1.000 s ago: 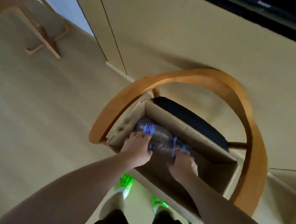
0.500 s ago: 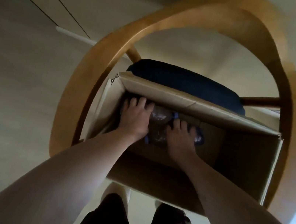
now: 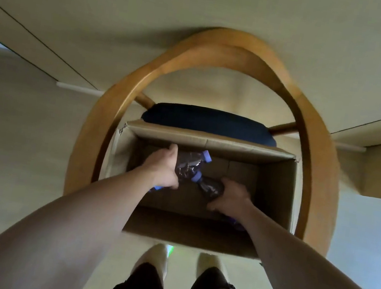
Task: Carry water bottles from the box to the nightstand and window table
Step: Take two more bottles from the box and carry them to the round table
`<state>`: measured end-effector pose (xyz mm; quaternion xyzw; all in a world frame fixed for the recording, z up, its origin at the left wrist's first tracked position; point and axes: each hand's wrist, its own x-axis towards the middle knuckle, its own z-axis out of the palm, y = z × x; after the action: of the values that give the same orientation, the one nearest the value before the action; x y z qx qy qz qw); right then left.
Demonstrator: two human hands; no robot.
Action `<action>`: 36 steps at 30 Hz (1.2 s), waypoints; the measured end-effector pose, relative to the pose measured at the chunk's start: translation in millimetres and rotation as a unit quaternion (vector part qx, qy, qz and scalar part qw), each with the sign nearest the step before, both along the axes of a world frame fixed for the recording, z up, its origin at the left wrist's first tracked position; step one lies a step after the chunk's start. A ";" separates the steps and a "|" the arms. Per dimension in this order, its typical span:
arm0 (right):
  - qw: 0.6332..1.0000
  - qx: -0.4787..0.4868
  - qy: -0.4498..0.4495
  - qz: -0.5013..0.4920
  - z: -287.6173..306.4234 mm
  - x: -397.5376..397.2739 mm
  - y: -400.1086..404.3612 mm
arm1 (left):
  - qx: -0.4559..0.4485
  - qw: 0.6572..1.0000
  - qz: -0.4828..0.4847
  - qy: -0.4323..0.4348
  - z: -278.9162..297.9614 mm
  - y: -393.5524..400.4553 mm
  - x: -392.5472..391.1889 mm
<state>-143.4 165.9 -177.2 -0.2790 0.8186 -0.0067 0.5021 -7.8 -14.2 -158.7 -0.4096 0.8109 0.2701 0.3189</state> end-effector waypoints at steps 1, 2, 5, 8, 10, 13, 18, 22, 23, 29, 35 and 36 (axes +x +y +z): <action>1.000 -0.003 0.003 -0.022 11.9 -2.8 0.1 | 0.004 1.000 0.001 -0.001 14.8 -0.9 -2.9; 0.999 -0.010 0.007 -0.042 25.7 -5.6 0.5 | 0.006 1.000 0.005 0.001 30.5 -0.8 -5.6; 0.994 -0.050 0.022 -0.093 68.4 -14.0 3.1 | 0.002 1.000 0.010 0.020 77.8 -1.8 -13.6; 0.983 -0.097 0.037 -0.152 111.6 -19.5 4.1 | -0.010 0.999 -0.014 0.034 126.6 -8.4 -26.4; 0.968 -0.125 0.038 -0.213 141.4 -21.6 6.1 | -0.010 0.998 -0.023 0.061 156.0 -9.0 -38.8; 0.934 -0.179 0.055 -0.303 187.6 -22.8 20.0 | -0.008 0.990 -0.056 0.126 195.3 -1.7 -63.1; 0.840 -0.258 0.104 -0.466 256.3 -14.3 76.3 | 0.011 0.964 -0.158 0.216 263.5 44.6 -109.6; 0.734 -0.324 0.100 -0.588 295.5 -5.3 139.5 | 0.022 0.932 -0.234 0.275 305.0 113.3 -142.7; 0.705 -0.343 0.102 -0.613 303.6 -2.2 157.7 | 0.028 0.923 -0.253 0.290 313.6 134.1 -149.8; 0.566 -0.429 0.138 -0.690 342.6 20.7 279.4 | 0.085 0.879 -0.328 0.335 356.2 275.5 -171.5; 0.440 -0.477 0.146 -0.746 358.7 53.1 431.8 | 0.150 0.830 -0.418 0.339 379.6 448.5 -181.2; 0.428 -0.475 0.147 -0.754 360.7 59.3 458.1 | 0.150 0.824 -0.431 0.337 383.2 478.5 -180.3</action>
<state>-84.1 624.0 183.4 0.2582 0.6317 -0.7297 -0.0434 -188.1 464.4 224.5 0.1509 0.9113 0.3447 0.1670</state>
